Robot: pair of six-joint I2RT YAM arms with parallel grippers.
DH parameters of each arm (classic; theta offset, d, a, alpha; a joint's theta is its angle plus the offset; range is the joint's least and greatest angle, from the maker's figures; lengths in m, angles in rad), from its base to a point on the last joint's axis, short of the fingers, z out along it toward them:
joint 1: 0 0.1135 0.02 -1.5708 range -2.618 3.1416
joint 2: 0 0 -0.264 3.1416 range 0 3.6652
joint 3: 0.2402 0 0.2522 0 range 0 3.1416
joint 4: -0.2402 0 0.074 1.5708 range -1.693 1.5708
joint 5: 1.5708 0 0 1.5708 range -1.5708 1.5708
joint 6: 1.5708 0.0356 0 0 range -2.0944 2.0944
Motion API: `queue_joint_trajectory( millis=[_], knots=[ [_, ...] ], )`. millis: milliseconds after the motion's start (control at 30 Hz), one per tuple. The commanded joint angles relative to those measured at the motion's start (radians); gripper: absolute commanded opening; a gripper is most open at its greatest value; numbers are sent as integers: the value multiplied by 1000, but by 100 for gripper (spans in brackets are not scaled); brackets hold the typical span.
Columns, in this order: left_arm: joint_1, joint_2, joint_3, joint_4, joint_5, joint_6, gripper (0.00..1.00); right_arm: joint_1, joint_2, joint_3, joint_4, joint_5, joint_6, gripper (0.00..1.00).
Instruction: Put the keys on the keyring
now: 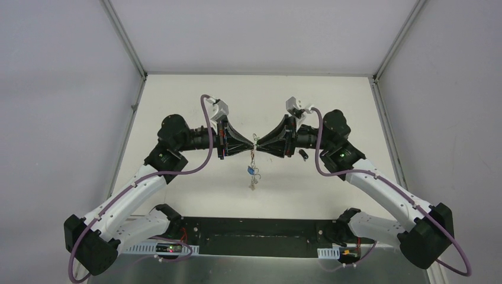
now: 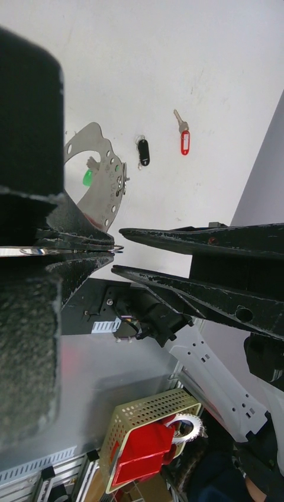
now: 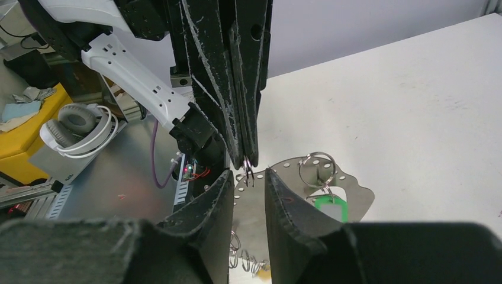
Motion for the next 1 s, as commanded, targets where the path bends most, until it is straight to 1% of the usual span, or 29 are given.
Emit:
queue_joint_trajectory(
  millis=[0, 133, 167, 267, 300, 533, 567, 600, 633, 667, 800, 867, 967],
  knots=[
    [-15, -3, 3, 89, 14, -19, 0, 13, 22, 9, 83, -40, 22, 27],
    [-18, -1, 3, 90, 12, -19, 0, 24, 35, 11, 89, -59, 33, 23],
    [-18, -1, 3, 89, 11, -20, 0, 25, 37, 11, 90, -61, 35, 21],
    [-19, -1, 2, 90, 11, -20, 0, 28, 46, 13, 90, -67, 49, 3],
    [-20, -1, 1, 89, 10, -22, 0, 28, 49, 15, 90, -70, 54, 0],
    [-20, -8, -1, 71, -4, -9, 0, 28, 44, 21, 72, -45, 73, 0],
    [-20, -12, 4, 47, -14, 2, 3, 29, 39, 25, 53, -33, 66, 0],
    [-20, -17, 11, 18, -27, 11, 17, 29, 33, 33, 6, -16, 54, 0],
    [-20, -21, 18, -17, -46, 17, 29, 29, 26, 42, -25, -7, 34, 0],
    [-20, -27, 26, -51, -65, 22, 35, 29, 21, 56, -95, 14, 11, 0],
    [-20, -49, 25, -86, -90, 52, 42, 28, 11, 118, -357, 89, -108, 0],
    [-20, -60, 19, -100, -107, 59, 46, 28, 14, 148, -455, 109, -152, 0],
    [-20, -69, 14, -130, -122, 70, 50, 28, 20, 186, -558, 117, -196, 0]
  ],
)
